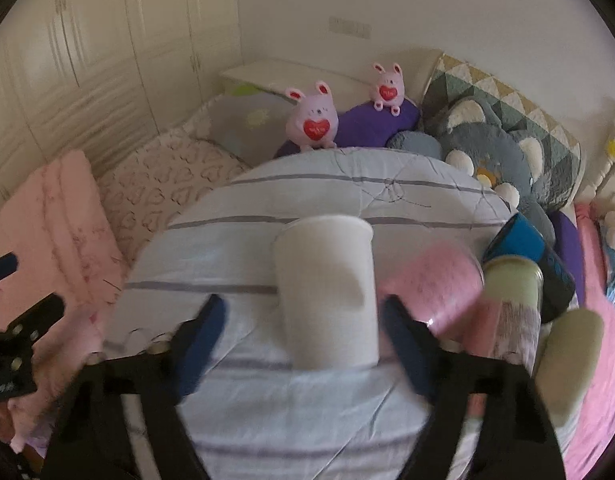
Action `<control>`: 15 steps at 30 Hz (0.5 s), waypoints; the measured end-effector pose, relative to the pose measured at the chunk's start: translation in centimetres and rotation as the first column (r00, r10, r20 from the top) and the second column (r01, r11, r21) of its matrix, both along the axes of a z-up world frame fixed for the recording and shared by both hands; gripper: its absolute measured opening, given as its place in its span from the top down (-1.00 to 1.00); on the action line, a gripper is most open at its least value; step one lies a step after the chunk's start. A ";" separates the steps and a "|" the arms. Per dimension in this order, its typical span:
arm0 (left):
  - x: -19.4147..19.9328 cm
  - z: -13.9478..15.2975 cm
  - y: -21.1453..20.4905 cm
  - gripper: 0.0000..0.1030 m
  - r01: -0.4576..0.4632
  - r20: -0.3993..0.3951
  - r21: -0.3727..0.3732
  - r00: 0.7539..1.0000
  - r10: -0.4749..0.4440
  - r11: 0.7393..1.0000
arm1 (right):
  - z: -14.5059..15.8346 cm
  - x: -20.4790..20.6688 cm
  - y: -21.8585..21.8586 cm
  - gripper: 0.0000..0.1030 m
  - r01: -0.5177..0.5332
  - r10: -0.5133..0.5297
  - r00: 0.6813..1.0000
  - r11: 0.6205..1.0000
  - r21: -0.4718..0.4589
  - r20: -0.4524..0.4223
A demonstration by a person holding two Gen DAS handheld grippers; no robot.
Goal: Flip cup upright
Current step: 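Close the right tool around the body of the white paper cup, then lift the white cup with the right tool and turn it toward the left tool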
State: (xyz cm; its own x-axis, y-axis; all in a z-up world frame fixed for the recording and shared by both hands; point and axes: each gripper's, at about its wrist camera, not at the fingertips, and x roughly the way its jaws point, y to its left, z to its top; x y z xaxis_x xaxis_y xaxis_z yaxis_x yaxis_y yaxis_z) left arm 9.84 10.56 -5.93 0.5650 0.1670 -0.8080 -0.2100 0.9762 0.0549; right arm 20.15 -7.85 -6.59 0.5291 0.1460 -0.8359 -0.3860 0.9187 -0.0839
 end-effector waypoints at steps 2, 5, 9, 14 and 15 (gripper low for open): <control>0.3 -0.6 -0.1 -1.00 0.004 -0.011 -0.007 1.000 -0.004 1.000 | -1.1 0.7 0.1 -0.44 -0.003 0.002 0.999 1.000 -0.020 -0.032; 0.6 -1.2 -0.2 -1.00 0.006 -0.025 -0.014 1.000 -0.006 1.000 | -2.6 1.5 0.5 -0.44 -0.020 0.016 0.997 0.999 -0.047 -0.073; 0.6 -1.3 -0.4 -1.00 0.012 -0.033 -0.010 0.999 -0.012 1.000 | -4.8 2.6 0.0 -0.17 -0.001 0.000 0.988 1.000 -0.010 -0.152; -0.1 -0.7 -0.8 -1.00 0.023 -0.022 0.005 0.999 -0.023 1.000 | -2.9 1.4 -1.9 -0.17 0.033 -0.005 0.990 0.981 0.194 -0.143; -0.4 -0.5 -1.0 -1.00 0.025 -0.017 0.009 1.000 -0.025 1.000 | -2.4 0.9 -1.9 -0.17 0.029 -0.002 0.992 0.978 0.209 -0.130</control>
